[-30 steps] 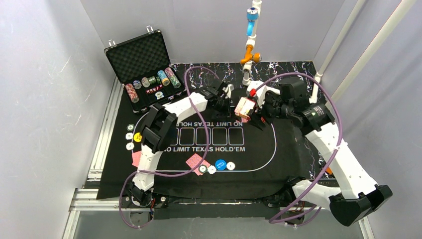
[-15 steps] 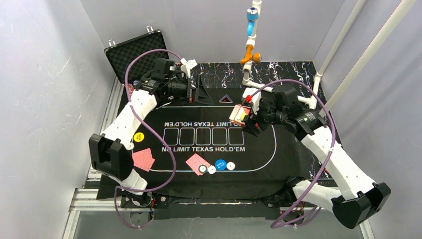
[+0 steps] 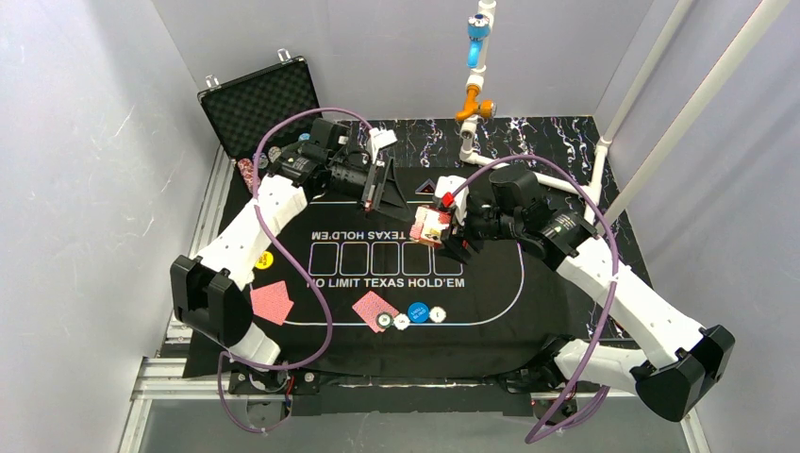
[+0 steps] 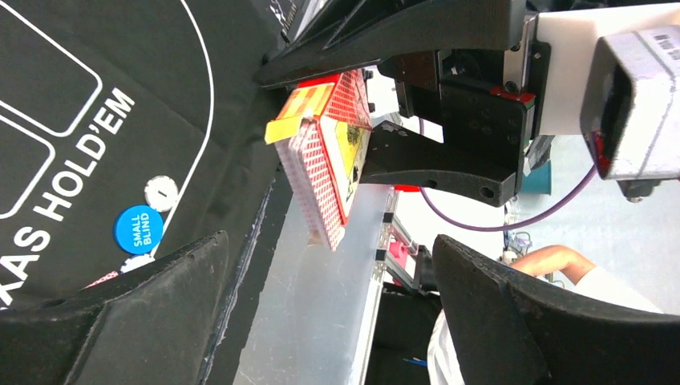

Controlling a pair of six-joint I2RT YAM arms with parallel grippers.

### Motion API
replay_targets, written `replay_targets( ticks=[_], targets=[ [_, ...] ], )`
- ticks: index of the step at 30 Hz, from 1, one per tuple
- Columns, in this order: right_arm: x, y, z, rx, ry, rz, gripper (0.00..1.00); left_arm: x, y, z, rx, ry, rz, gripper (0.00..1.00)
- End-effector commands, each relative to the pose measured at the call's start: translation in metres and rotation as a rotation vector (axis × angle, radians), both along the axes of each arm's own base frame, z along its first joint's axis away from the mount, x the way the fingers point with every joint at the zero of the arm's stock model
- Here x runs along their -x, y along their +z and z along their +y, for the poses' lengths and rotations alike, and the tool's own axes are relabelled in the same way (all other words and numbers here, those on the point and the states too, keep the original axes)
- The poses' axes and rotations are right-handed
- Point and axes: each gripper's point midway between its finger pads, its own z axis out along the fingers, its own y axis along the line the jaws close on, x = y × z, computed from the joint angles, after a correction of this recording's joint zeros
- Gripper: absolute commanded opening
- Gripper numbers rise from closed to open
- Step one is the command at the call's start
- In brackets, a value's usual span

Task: Distribute texas hold em gaming equipment

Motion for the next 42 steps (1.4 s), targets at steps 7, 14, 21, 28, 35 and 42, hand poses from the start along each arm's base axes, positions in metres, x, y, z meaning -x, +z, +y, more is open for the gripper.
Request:
replay_targets(
  ticks=[7, 14, 21, 28, 35, 42],
  targets=[
    [0.002, 0.035, 0.019, -0.098, 0.072, -0.079, 0.01, 0.014, -0.024, -0.006, -0.075, -0.003, 0.065, 0.73],
    [0.007, 0.042, 0.021, -0.118, 0.1, -0.078, 0.01, 0.008, -0.031, -0.004, -0.093, 0.025, 0.106, 0.43],
    [0.004, 0.034, 0.016, -0.087, 0.074, -0.075, 0.01, 0.001, -0.027, 0.015, -0.071, 0.071, 0.098, 0.36],
    [0.002, 0.027, 0.017, -0.074, 0.069, -0.064, 0.01, 0.009, -0.003, 0.019, -0.014, 0.049, -0.023, 0.59],
    [0.0, 0.028, 0.022, -0.079, 0.075, -0.063, 0.01, 0.005, -0.008, 0.007, -0.021, 0.06, 0.014, 0.63],
    [0.001, 0.03, 0.021, -0.082, 0.072, -0.064, 0.01, -0.001, -0.026, 0.004, -0.082, 0.098, 0.088, 0.35]
  ],
)
